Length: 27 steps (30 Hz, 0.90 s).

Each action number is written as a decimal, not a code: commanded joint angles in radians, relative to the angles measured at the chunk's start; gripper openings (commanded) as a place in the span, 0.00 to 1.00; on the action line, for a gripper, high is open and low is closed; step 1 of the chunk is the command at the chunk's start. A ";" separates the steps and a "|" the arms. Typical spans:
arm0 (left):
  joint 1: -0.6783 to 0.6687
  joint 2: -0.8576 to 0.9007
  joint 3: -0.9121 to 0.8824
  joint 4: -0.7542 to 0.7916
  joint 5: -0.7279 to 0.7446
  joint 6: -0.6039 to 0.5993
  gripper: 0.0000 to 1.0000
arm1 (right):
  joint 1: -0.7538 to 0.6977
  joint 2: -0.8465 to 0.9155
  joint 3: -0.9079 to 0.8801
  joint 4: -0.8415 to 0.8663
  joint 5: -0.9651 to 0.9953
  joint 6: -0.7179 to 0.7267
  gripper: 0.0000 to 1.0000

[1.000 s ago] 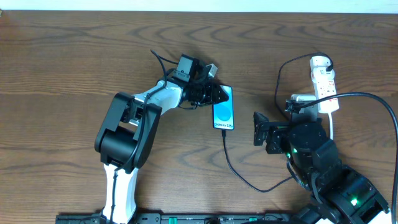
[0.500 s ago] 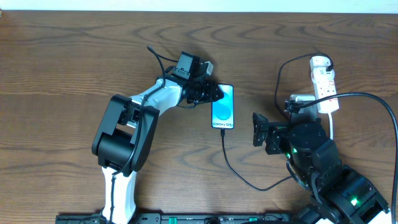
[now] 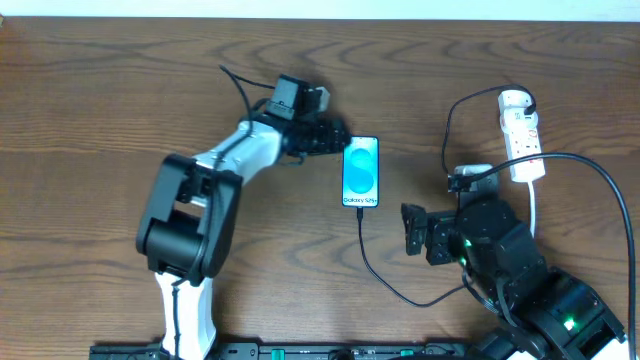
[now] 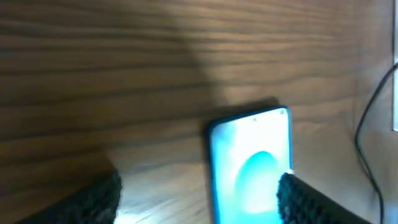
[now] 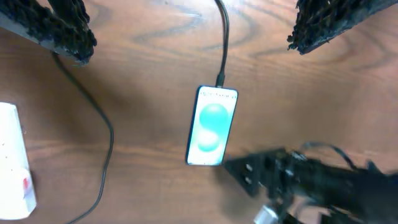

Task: Plug charger to phone and switch on socket
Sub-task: 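Lower the phone flat onto the table with the left gripper, then release the phone and retract the left gripper toward its base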

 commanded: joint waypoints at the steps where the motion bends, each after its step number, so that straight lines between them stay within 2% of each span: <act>1: 0.114 -0.045 -0.037 -0.077 -0.096 0.064 0.88 | -0.007 0.001 0.007 -0.014 -0.017 0.011 0.99; 6: 0.281 -0.285 -0.037 -0.231 -0.096 0.078 0.89 | -0.007 0.029 0.007 0.017 0.055 0.011 0.99; 13: 0.450 -0.719 -0.037 -0.563 -0.111 0.228 0.89 | -0.007 0.216 0.007 0.175 0.086 0.019 0.99; 17: 0.460 -0.937 -0.038 -0.771 -0.254 0.236 0.89 | -0.007 0.359 0.007 0.278 0.059 0.103 0.99; 21: 0.460 -1.149 -0.061 -0.874 -0.272 0.236 0.89 | -0.007 0.470 0.007 0.367 -0.053 0.105 0.99; 25: 0.460 -1.367 -0.109 -0.897 -0.272 0.236 0.89 | -0.007 0.544 0.007 0.372 -0.090 0.103 0.85; 27: 0.460 -1.459 -0.148 -0.896 -0.274 0.243 0.89 | -0.008 0.556 0.007 0.351 -0.086 0.101 0.83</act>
